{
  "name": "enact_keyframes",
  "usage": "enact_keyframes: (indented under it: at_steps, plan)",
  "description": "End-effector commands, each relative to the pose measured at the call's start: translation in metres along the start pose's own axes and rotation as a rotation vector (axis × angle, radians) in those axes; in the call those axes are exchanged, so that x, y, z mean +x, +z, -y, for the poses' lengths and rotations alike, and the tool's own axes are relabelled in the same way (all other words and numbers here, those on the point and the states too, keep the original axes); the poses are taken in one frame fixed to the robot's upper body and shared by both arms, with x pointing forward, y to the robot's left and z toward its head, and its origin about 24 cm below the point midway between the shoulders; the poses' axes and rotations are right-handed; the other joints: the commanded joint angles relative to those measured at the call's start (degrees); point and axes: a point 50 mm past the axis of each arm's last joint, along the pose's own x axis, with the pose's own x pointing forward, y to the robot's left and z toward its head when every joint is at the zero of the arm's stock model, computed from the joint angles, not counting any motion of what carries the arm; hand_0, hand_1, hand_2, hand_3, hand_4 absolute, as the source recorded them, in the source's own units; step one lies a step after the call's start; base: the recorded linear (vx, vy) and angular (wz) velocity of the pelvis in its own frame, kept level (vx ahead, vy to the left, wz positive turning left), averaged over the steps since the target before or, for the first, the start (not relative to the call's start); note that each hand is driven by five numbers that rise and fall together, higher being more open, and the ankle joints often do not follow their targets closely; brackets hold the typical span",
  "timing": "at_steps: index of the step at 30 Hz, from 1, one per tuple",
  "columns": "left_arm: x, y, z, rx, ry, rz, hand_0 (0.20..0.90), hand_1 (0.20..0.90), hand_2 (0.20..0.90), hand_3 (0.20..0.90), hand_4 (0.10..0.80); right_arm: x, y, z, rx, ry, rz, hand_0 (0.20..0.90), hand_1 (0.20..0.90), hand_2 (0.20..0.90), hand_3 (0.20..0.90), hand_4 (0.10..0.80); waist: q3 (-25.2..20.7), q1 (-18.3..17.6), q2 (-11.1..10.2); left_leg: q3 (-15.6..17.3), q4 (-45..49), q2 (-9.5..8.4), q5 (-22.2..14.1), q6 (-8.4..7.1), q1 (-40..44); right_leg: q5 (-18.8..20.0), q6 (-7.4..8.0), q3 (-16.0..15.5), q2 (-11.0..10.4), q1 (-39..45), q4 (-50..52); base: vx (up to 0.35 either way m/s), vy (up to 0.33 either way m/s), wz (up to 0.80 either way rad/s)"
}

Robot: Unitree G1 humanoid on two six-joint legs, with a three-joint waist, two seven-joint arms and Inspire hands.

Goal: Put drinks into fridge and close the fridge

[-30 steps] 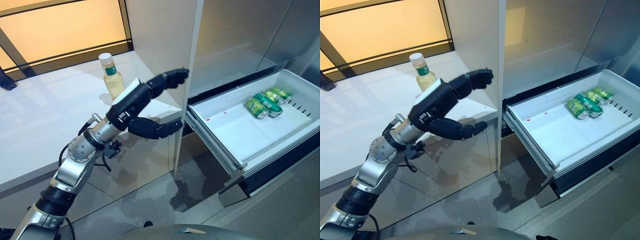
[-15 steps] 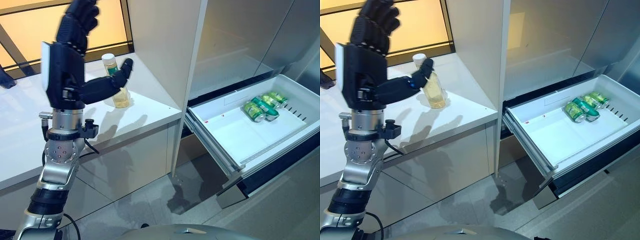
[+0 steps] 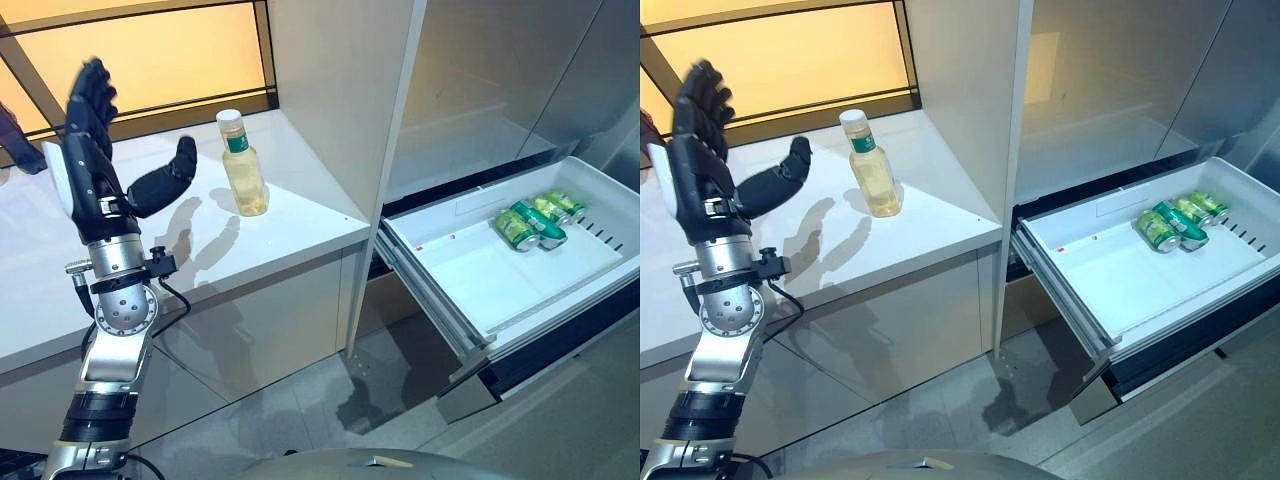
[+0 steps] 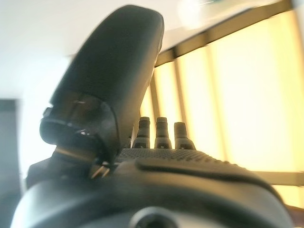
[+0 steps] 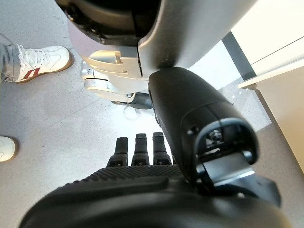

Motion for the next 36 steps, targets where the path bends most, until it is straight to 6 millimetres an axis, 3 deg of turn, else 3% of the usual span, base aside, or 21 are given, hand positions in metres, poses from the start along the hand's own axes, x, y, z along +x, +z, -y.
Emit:
enact_keyframes:
  at_steps: [1,14,36]
  plan:
    - [0.022,0.016,-0.006,-0.004,-0.023,0.049,0.9,0.9,0.9,0.9,0.8,0.001,0.014,-0.018,0.017,0.07,0.031,0.9,0.9,0.9,0.9,0.8,-0.58,-0.27,-0.29,-4.74,0.2,-2.46,-5.0,1.63,-0.23,2.18,3.72,2.31,-1.12,-3.59,1.27,0.0,0.0,0.0]
    - [0.037,-0.01,0.0,0.015,-0.167,-0.206,0.9,0.9,0.9,0.9,0.8,0.001,0.017,-0.012,-0.013,0.057,0.023,0.9,0.9,0.9,0.9,0.8,-0.82,-1.27,0.79,-3.71,0.21,-2.25,-5.47,1.56,0.58,1.98,4.33,2.29,-1.19,-2.99,0.99,0.017,0.0,0.0]
    - [0.065,-0.02,-0.004,-0.118,-0.098,-0.295,0.9,0.9,0.9,0.9,0.8,0.001,0.016,-0.009,-0.068,0.049,0.008,0.9,0.9,0.9,0.9,0.8,-1.63,-3.17,1.41,-2.86,0.3,-2.35,-5.76,1.51,0.94,1.85,4.46,3.33,-1.12,-3.36,1.33,0.001,0.0,0.0]
